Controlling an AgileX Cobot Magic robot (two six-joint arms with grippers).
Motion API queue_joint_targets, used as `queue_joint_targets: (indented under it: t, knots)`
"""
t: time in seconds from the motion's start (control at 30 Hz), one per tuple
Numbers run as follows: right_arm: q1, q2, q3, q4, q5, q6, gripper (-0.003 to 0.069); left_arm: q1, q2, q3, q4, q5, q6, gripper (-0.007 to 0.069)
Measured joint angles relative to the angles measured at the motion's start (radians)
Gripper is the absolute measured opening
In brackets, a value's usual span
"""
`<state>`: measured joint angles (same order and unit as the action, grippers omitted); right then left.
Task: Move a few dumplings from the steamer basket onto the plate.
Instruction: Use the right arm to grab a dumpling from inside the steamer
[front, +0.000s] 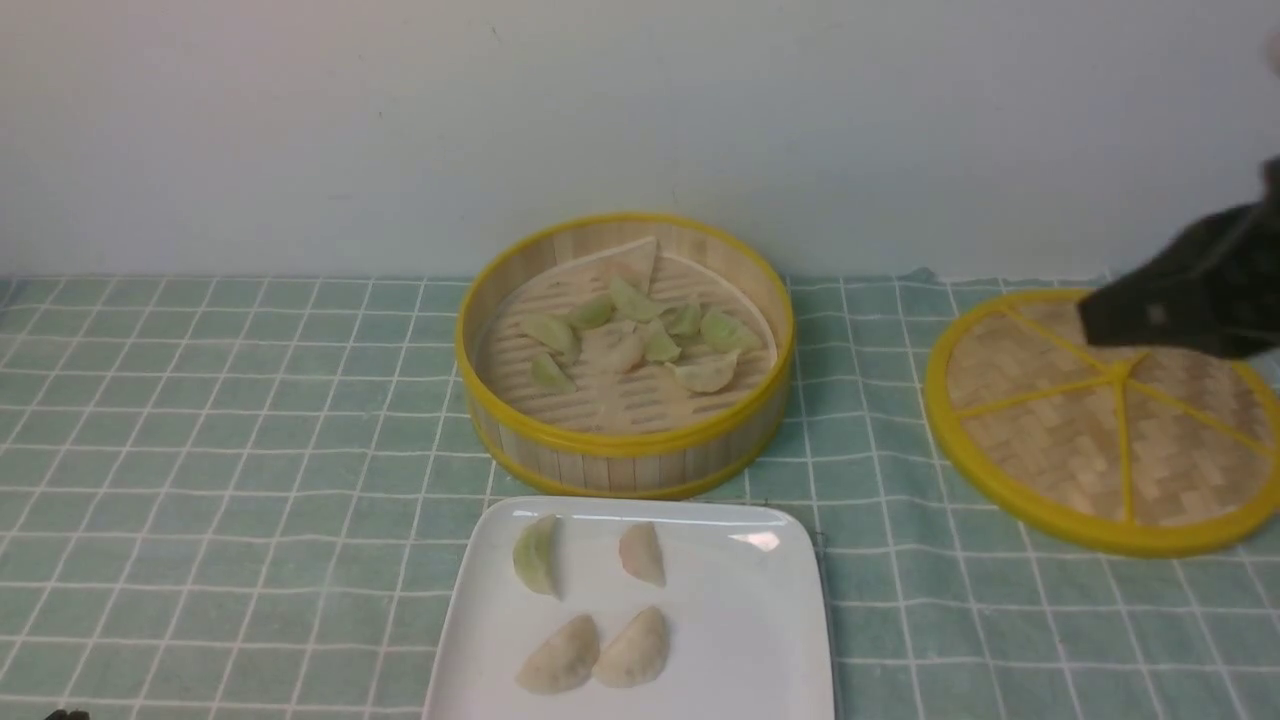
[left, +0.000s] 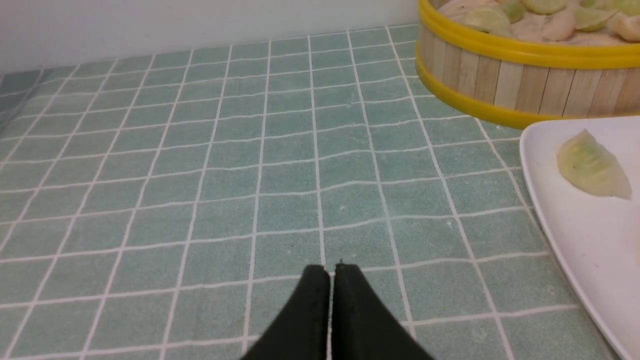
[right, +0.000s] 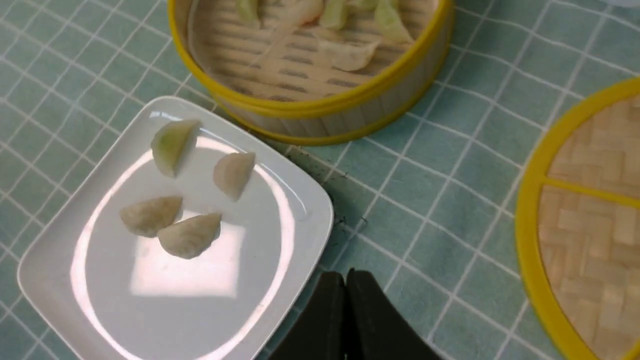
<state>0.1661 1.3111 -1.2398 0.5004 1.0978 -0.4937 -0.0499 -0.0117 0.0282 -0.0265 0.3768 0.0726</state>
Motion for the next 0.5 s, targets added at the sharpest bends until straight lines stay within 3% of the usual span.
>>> queue_joint_targets:
  t: [0.23, 0.5]
  knots:
    - [0.18, 0.275, -0.223, -0.137, 0.006, 0.054, -0.0001, 0.0, 0.0, 0.0, 0.0, 0.0, 0.0, -0.0006]
    - [0.272, 0.495, -0.414, -0.21, 0.007, 0.071, 0.0129, 0.0, 0.0, 0.0, 0.0, 0.0, 0.0, -0.0006]
